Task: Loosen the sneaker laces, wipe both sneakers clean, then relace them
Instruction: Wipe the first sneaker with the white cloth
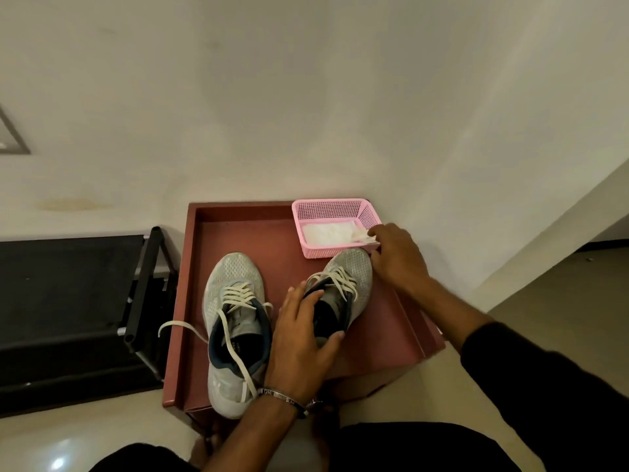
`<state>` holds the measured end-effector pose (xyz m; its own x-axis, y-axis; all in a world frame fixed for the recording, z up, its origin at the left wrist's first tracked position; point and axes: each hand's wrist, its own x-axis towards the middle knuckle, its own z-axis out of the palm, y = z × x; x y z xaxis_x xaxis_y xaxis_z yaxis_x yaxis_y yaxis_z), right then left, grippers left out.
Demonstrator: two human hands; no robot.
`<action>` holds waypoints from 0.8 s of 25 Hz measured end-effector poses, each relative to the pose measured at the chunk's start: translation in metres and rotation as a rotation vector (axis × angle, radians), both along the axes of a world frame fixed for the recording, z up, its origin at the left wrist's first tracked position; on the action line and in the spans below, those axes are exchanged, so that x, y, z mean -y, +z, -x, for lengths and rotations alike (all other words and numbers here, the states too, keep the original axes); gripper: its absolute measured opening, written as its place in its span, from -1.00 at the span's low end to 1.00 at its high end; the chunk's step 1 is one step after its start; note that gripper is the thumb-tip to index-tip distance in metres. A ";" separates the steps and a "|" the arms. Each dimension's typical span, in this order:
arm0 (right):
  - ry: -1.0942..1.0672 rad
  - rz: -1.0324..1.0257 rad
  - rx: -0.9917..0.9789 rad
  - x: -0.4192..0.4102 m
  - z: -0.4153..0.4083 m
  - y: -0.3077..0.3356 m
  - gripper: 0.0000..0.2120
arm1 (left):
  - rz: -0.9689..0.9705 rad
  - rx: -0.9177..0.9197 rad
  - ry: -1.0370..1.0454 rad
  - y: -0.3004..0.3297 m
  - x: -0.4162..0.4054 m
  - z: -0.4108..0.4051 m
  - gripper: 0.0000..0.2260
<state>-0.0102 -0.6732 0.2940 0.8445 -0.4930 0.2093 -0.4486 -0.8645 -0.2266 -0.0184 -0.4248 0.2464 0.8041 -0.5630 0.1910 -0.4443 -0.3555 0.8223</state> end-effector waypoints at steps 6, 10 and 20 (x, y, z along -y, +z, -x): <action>0.161 0.327 -0.351 0.040 -0.042 -0.010 -0.61 | 0.009 0.025 -0.009 -0.004 0.002 0.001 -0.39; 0.118 0.264 -0.364 0.058 -0.054 -0.012 -0.69 | 0.017 0.034 -0.013 -0.005 0.004 0.000 -0.41; -0.089 -0.208 0.146 0.054 -0.036 -0.002 -0.82 | 0.018 0.183 0.011 -0.008 0.005 0.000 -0.51</action>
